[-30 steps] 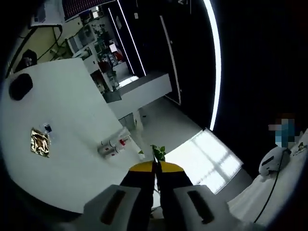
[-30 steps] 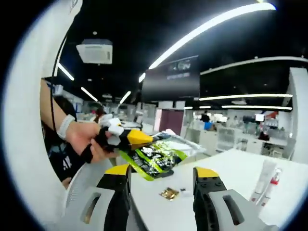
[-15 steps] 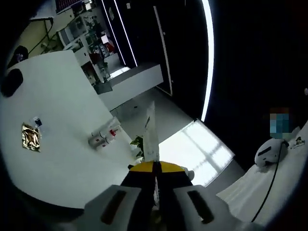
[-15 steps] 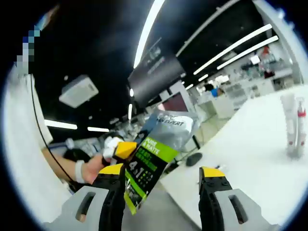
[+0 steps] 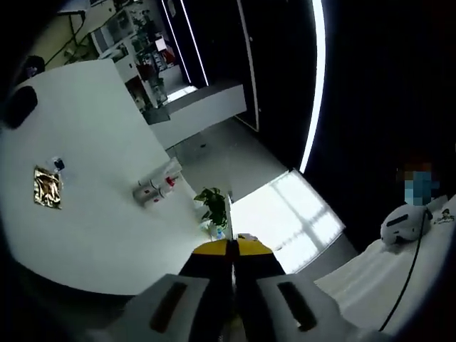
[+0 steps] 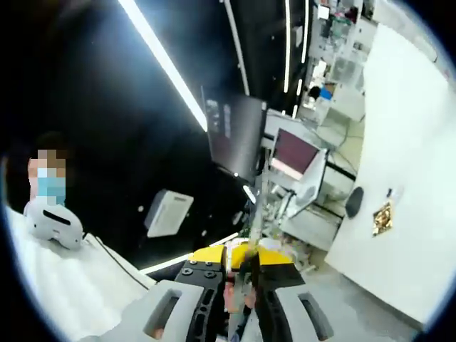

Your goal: Arrange the skincare products in the storage area until every visible bottle or jar stands upright without overlapping.

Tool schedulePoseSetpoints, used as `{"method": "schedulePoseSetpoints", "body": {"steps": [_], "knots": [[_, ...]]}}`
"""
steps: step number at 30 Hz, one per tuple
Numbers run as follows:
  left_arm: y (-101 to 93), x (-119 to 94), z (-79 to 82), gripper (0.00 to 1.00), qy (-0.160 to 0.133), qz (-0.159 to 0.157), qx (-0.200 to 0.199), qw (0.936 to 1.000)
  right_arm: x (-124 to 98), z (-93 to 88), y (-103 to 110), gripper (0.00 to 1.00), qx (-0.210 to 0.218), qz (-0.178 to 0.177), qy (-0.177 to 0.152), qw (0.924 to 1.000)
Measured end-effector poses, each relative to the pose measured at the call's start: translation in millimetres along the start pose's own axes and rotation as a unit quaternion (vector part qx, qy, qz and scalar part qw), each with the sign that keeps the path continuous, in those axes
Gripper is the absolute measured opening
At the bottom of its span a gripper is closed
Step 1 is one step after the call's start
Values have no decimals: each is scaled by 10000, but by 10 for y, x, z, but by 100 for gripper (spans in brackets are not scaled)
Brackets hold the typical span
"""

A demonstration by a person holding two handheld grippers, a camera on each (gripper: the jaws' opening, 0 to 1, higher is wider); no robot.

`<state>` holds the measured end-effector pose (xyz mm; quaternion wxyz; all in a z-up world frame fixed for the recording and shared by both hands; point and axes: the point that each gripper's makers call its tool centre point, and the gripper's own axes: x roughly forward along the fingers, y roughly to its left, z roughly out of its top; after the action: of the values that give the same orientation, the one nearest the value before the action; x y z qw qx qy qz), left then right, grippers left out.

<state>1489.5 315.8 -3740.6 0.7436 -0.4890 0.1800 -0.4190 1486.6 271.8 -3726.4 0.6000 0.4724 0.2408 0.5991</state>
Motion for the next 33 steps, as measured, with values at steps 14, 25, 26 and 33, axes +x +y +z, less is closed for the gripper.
{"method": "schedulePoseSetpoints", "body": {"steps": [14, 25, 26, 33], "knots": [[6, 51, -89, 0, 157, 256, 100, 9995, -73, -26, -164, 0, 80, -680, 131, 9976], [105, 36, -85, 0, 133, 496, -58, 9987, -213, 126, -338, 0, 407, -918, -317, 9944], [111, 34, -83, 0, 126, 499, -98, 9986, -205, 125, -321, 0, 419, -862, -328, 9949], [124, 7, 22, 2, -173, 498, -402, 9978, -193, 86, -297, 0, 509, -771, -214, 9955]]}}
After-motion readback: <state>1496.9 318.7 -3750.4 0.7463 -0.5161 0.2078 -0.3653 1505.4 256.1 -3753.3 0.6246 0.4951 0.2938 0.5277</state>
